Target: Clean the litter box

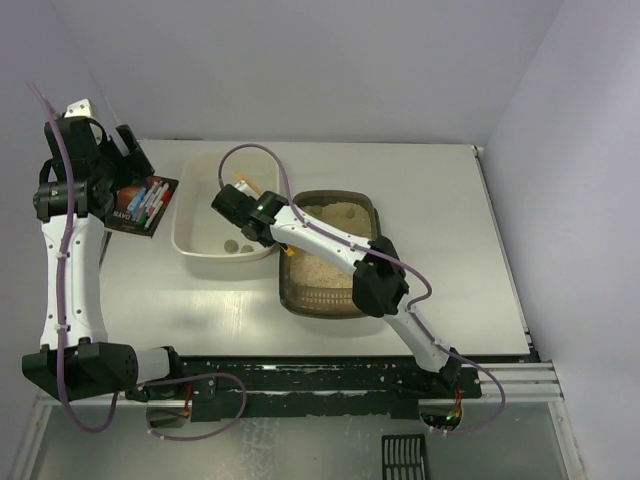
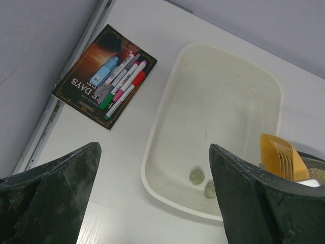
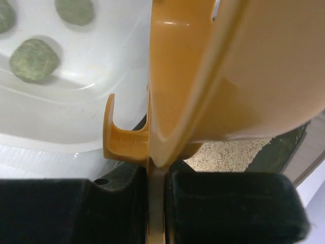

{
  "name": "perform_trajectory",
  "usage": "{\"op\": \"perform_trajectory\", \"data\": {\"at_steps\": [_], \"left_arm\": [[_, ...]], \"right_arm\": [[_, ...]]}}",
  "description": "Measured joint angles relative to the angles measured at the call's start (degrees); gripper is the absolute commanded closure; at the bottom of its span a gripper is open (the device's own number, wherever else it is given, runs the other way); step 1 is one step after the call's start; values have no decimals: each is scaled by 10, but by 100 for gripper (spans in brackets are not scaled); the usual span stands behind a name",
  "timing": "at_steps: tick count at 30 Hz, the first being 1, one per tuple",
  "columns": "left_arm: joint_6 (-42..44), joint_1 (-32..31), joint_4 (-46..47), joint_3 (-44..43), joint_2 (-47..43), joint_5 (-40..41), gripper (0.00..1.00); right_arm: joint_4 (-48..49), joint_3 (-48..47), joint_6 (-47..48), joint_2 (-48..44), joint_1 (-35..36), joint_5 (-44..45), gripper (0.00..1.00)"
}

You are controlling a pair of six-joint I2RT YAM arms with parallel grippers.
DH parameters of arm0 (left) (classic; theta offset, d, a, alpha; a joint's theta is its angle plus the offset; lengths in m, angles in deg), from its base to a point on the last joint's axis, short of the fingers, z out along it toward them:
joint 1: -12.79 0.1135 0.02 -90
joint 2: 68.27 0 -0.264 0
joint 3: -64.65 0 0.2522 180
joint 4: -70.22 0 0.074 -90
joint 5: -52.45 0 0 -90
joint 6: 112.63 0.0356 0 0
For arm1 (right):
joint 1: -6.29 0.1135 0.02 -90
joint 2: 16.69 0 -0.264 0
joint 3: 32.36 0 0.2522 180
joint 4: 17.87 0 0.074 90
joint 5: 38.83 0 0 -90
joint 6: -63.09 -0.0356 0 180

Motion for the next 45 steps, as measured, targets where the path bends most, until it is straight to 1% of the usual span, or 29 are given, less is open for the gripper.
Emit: {"op": "perform_trajectory", "data": {"at_steps": [4, 6, 9, 12, 15, 18, 20, 21, 23, 26, 28, 30, 32, 34, 38, 41, 45], "left_arm": [[15, 0, -1, 0, 2, -30, 0], [30, 0, -1, 0, 7, -61, 2], [63, 0, -6, -6, 26, -130, 4], [92, 0, -23, -44, 68, -198, 5], [110, 0, -29, -82, 106, -232, 5], [122, 0, -31, -99, 121, -252, 5], [130, 0, -34, -107, 123, -266, 5], [133, 0, -35, -112, 124, -274, 5], [142, 0, -37, -130, 130, -292, 5], [162, -5, -41, -166, 155, -320, 4], [178, -14, -52, -203, 188, -327, 4], [197, -38, -72, -253, 235, -322, 5], [216, -75, -88, -305, 288, -310, 4], [235, -127, -104, -359, 347, -293, 3], [254, -208, -121, -421, 433, -268, 3], [256, -242, -126, -459, 482, -265, 3], [251, -257, -121, -487, 525, -268, 3]], "right_arm": [[20, 31, 10, -9, -1, 15, 100], [26, 33, 13, -10, -1, 23, 100], [41, 40, 10, -19, -2, 24, 100], [71, 83, 7, -64, -6, -2, 100], [103, 123, -2, -122, -25, -61, 100], [139, 146, -17, -166, -56, -128, 100], [173, 180, -35, -194, -84, -197, 100], [191, 204, -47, -207, -93, -234, 100], [228, 268, -77, -237, -142, -313, 100], [266, 362, -119, -280, -202, -403, 100], [274, 407, -142, -306, -237, -446, 100], [273, 438, -161, -334, -257, -482, 100], [274, 456, -178, -363, -259, -518, 100], [278, 474, -196, -393, -255, -555, 100], [283, 518, -245, -447, -249, -620, 100], [277, 534, -281, -460, -249, -645, 100], [257, 541, -319, -461, -249, -657, 100]]}}
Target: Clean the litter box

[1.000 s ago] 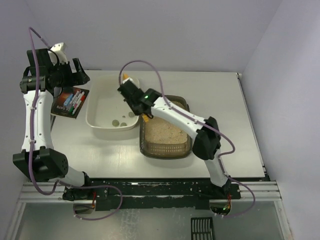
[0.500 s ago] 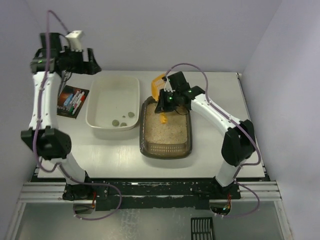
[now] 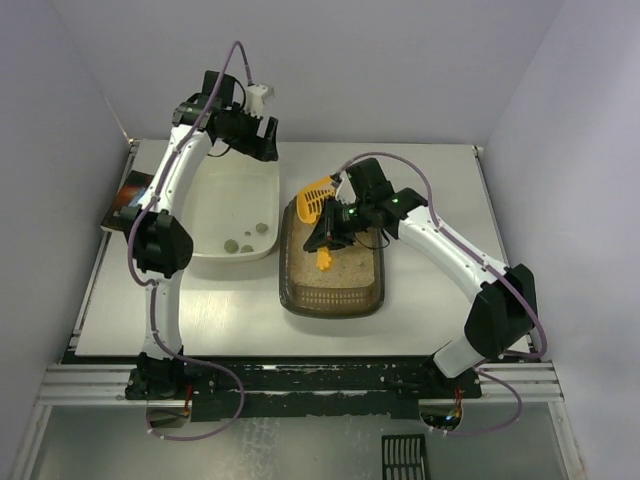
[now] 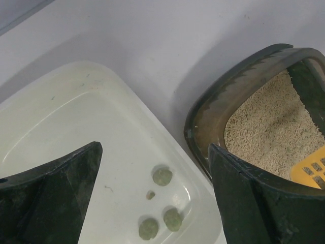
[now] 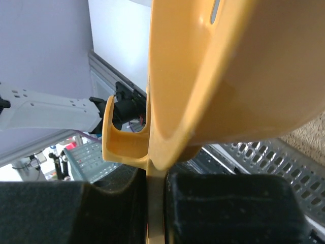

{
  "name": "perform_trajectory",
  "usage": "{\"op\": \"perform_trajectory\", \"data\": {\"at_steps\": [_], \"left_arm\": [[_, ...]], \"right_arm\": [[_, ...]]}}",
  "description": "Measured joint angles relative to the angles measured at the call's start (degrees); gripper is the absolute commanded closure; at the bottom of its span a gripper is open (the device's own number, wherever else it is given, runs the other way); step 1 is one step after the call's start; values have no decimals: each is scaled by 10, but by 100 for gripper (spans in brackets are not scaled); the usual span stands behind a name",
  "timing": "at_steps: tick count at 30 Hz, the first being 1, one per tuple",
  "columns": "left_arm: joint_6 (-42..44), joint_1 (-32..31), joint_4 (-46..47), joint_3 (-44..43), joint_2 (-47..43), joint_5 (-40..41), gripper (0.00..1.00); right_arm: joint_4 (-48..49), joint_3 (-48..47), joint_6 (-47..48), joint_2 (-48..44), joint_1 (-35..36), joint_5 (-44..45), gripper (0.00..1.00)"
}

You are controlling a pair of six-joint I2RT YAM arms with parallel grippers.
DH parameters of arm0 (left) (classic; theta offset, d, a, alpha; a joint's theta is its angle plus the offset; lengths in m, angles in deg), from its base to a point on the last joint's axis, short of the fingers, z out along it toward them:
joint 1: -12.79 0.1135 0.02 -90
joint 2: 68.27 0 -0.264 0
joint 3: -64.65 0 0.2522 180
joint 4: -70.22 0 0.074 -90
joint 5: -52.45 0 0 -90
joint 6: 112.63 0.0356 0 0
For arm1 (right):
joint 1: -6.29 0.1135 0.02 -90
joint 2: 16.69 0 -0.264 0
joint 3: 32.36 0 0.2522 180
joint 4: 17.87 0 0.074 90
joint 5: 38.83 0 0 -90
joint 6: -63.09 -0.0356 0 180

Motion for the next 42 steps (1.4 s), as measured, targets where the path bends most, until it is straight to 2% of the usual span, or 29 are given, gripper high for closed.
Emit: {"op": "perform_trajectory", "data": {"at_steps": [15, 25, 31, 42], "left_arm": [[-31, -93, 63, 12, 80, 4, 5], [-55, -103, 109, 16, 126, 12, 5], [-65, -102, 156, 57, 127, 18, 5], [-71, -102, 185, 59, 144, 17, 5]], "right_arm": [[13, 114, -151, -50, 0, 33, 100], [32, 98, -177, 68, -12, 3, 100], [76, 98, -211, 95, -48, -21, 100], [156, 94, -249, 158, -66, -74, 100]]}}
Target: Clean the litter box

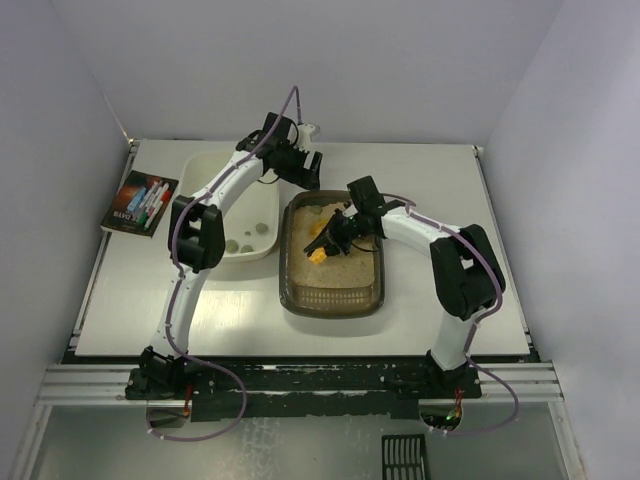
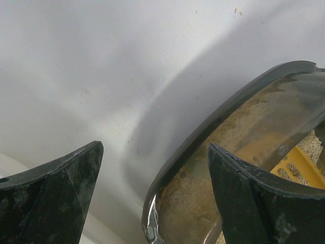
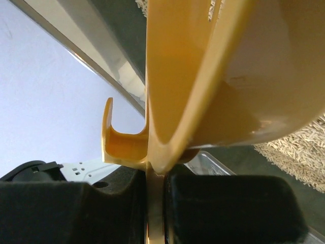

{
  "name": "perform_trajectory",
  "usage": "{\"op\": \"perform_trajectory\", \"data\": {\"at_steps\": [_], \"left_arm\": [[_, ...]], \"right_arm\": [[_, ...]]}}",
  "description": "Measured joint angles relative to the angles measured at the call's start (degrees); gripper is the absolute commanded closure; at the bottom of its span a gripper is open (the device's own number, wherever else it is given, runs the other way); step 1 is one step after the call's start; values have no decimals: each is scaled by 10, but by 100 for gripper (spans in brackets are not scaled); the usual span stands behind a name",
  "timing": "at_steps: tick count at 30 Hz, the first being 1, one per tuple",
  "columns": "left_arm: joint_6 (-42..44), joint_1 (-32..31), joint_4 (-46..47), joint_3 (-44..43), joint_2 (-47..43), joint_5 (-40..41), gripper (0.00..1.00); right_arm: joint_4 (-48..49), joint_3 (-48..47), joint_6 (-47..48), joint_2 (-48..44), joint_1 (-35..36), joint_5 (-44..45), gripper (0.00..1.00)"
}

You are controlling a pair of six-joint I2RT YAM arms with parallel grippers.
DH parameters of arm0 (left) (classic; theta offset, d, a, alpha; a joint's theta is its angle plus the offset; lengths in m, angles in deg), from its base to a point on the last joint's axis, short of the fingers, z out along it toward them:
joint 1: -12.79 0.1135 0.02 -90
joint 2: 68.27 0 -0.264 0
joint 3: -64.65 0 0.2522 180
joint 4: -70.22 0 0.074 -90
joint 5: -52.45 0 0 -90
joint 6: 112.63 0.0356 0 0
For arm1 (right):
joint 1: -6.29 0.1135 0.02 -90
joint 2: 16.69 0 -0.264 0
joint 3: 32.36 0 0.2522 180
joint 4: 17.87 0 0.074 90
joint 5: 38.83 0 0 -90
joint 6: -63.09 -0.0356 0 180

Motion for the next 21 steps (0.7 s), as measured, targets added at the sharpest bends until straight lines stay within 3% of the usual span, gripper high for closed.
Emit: {"op": "perform_trajectory", "data": {"at_steps": [21], "left_arm": [[-18, -4, 34, 10, 6, -9, 6]], "right_arm": [[101, 8, -34, 36, -1, -13, 100]]}}
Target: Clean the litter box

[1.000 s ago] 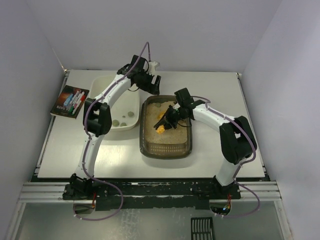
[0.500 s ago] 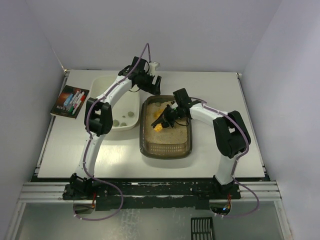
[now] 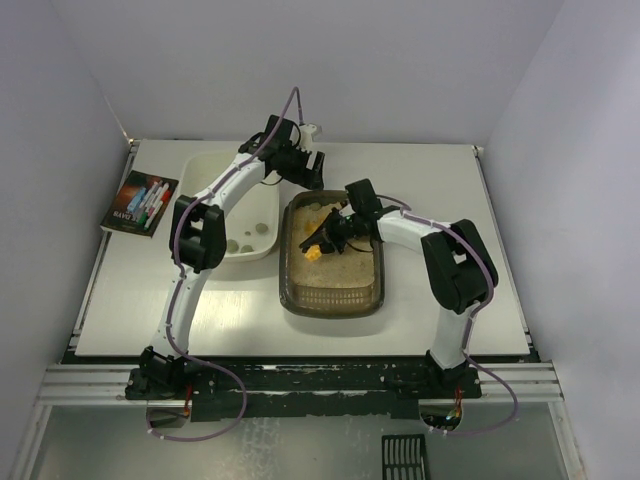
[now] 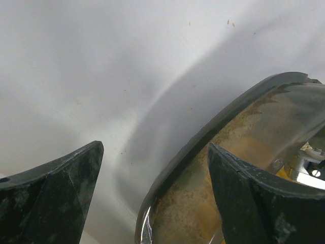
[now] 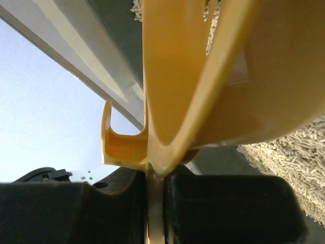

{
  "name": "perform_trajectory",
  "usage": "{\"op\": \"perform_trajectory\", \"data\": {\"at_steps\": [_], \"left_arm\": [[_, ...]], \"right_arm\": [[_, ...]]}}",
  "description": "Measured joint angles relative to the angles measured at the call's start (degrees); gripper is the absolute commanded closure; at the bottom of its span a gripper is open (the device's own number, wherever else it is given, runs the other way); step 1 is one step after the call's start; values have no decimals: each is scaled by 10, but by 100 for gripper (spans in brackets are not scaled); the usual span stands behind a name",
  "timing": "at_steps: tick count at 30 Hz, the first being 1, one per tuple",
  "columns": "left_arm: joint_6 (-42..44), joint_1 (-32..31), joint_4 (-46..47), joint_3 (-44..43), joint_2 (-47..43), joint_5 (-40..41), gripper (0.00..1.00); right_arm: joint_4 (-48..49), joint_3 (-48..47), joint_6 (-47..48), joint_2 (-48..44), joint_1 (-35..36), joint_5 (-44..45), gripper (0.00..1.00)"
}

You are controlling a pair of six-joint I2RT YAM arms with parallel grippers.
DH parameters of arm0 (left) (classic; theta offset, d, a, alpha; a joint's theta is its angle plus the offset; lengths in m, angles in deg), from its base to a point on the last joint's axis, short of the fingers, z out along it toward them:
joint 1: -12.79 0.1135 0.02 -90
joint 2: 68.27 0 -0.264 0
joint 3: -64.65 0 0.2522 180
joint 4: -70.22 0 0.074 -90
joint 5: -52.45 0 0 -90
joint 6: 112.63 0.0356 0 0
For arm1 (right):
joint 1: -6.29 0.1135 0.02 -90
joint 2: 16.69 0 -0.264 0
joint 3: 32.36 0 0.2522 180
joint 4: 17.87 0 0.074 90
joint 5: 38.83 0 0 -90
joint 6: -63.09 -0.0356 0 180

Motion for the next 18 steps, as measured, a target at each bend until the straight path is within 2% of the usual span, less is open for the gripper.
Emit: {"op": "perform_trajectory", "data": {"at_steps": [18], "left_arm": [[-16, -1, 21, 12, 0, -4, 6]], "right_arm": [[298, 134, -54, 7, -1, 4, 100]]}}
